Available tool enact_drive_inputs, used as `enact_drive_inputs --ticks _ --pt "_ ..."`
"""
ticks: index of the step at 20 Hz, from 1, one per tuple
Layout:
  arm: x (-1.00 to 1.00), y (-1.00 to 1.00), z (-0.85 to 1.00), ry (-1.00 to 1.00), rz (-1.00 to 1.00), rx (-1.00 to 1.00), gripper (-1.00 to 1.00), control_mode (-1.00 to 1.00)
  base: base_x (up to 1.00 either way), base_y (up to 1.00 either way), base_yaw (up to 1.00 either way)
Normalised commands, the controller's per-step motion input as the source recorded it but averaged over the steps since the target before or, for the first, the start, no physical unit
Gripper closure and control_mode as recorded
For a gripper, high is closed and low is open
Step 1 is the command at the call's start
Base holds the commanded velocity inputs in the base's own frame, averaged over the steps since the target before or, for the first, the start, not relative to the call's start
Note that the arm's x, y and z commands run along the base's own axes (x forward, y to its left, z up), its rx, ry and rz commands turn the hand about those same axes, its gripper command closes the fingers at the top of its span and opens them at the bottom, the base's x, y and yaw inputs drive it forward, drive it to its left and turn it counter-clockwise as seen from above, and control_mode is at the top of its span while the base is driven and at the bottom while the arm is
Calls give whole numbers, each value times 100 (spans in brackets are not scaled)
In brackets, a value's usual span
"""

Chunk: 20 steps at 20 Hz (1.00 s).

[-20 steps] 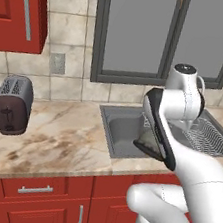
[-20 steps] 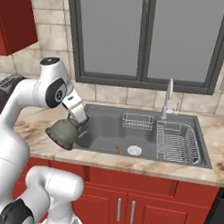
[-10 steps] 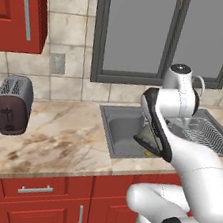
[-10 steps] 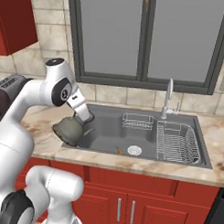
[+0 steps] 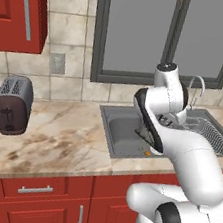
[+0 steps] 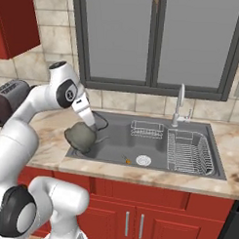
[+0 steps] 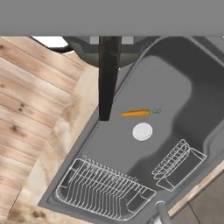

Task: Open the cabinet, pick the kettle from the cabinet, and place it in the sink.

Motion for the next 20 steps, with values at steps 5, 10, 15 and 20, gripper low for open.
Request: enact_drive_inputs --ticks 5,10,15,20 --pt "29 -13 -5 0 -22 -14 100 -100 0 0 0" --pt "21 -15 -15 0 -16 -15 100 -100 0 0 0" --pt "23 -13 -15 0 -12 -15 100 -100 0 0 0" --pt "29 -12 -13 0 -9 -10 100 -100 0 0 0"
